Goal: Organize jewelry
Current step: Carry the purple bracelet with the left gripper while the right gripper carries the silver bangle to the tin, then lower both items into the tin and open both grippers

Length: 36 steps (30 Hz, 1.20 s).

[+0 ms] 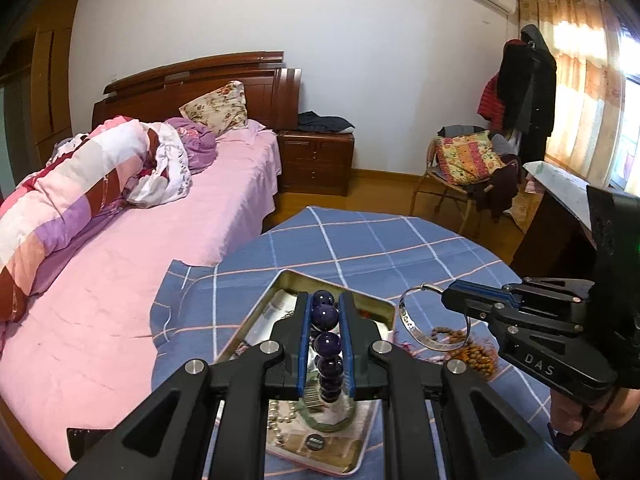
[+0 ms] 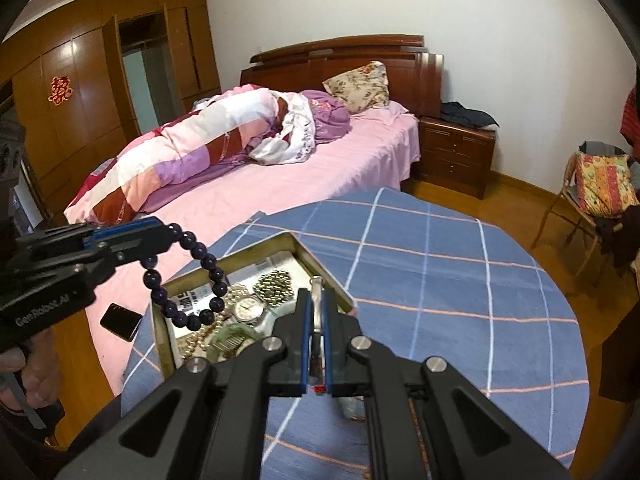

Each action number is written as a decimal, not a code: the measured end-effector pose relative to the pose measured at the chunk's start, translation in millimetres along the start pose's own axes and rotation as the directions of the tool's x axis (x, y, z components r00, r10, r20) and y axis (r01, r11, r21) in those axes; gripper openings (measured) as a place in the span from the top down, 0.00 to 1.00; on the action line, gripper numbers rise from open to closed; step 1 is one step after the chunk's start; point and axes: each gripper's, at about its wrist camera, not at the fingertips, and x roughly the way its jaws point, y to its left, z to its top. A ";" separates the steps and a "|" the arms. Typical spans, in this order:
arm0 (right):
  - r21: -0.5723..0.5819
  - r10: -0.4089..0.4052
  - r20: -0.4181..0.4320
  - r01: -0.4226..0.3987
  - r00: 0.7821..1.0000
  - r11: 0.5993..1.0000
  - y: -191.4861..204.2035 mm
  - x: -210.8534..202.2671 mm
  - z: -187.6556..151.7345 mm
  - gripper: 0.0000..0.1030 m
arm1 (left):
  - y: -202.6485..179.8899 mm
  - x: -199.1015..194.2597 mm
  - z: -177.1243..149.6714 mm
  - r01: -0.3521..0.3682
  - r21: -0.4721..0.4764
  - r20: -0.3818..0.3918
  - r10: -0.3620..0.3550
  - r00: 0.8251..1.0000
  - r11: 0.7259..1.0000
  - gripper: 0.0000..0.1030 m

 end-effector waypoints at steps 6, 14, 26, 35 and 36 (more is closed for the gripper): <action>-0.022 0.016 -0.012 -0.016 1.000 1.000 14.1 10.8 3.2 0.93 | 13.7 3.7 -6.2 -0.030 -0.021 -0.018 0.029 0.999 0.999 0.87; -0.040 0.023 -0.030 -0.024 0.999 0.999 26.2 24.3 5.6 0.93 | 27.8 5.2 -12.7 -0.051 -0.037 -0.028 0.050 0.998 0.998 0.87; -0.063 0.029 -0.054 -0.032 0.998 0.998 43.4 45.6 6.6 0.93 | 43.6 17.3 -21.0 -0.071 -0.065 -0.064 0.067 0.996 0.995 0.87; -0.062 0.019 -0.071 -0.024 0.997 0.998 48.3 60.0 2.9 0.93 | 49.8 28.0 -29.4 -0.086 -0.069 -0.096 0.079 0.992 0.994 0.87; -0.061 0.019 -0.073 -0.023 0.997 0.998 48.2 61.3 2.4 0.93 | 49.4 28.7 -29.5 -0.085 -0.069 -0.099 0.078 0.992 0.994 0.87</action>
